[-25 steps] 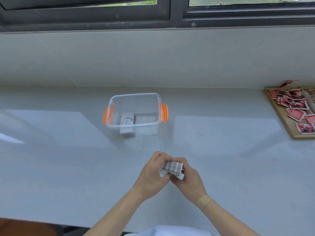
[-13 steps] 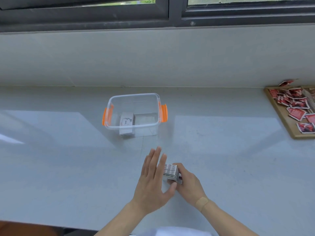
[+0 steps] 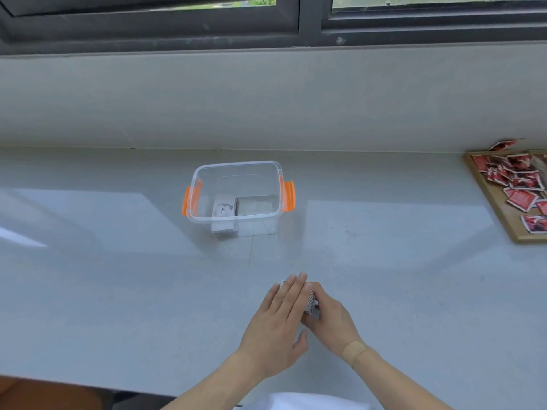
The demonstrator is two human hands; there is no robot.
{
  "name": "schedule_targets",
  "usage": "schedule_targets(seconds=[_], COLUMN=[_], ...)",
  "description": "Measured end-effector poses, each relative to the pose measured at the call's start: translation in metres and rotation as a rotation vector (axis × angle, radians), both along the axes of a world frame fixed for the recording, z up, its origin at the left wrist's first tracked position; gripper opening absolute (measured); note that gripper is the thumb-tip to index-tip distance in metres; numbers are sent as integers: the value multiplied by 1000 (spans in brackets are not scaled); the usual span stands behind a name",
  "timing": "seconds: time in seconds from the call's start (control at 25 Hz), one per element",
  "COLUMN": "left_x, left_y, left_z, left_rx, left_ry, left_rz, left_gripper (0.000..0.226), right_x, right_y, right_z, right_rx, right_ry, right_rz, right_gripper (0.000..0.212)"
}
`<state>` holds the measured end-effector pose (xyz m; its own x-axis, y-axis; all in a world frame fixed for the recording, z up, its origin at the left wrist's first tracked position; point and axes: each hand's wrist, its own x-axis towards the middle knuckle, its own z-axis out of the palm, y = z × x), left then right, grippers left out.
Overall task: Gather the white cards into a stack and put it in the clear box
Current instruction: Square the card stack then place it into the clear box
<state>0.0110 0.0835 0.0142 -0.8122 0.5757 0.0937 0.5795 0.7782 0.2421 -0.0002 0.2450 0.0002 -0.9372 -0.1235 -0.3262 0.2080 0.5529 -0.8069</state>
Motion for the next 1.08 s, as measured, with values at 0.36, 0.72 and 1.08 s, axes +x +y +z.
schedule_targets(seconds=[0.36, 0.72, 1.08], left_x=[-12, -35, -60], left_y=[-13, -78, -123], left_z=[14, 37, 42], left_rx=[259, 914, 909], left_ry=[-171, -1179, -1229], left_rz=[123, 535, 472], left_gripper=[79, 36, 40], right_x=[-4, -27, -46], right_y=[-2, -32, -79], right_z=[4, 50, 69], right_rx=[-51, -271, -278], right_ry=[-47, -325, -389], right_rz=[-21, 172, 147], right_gripper=[30, 41, 45])
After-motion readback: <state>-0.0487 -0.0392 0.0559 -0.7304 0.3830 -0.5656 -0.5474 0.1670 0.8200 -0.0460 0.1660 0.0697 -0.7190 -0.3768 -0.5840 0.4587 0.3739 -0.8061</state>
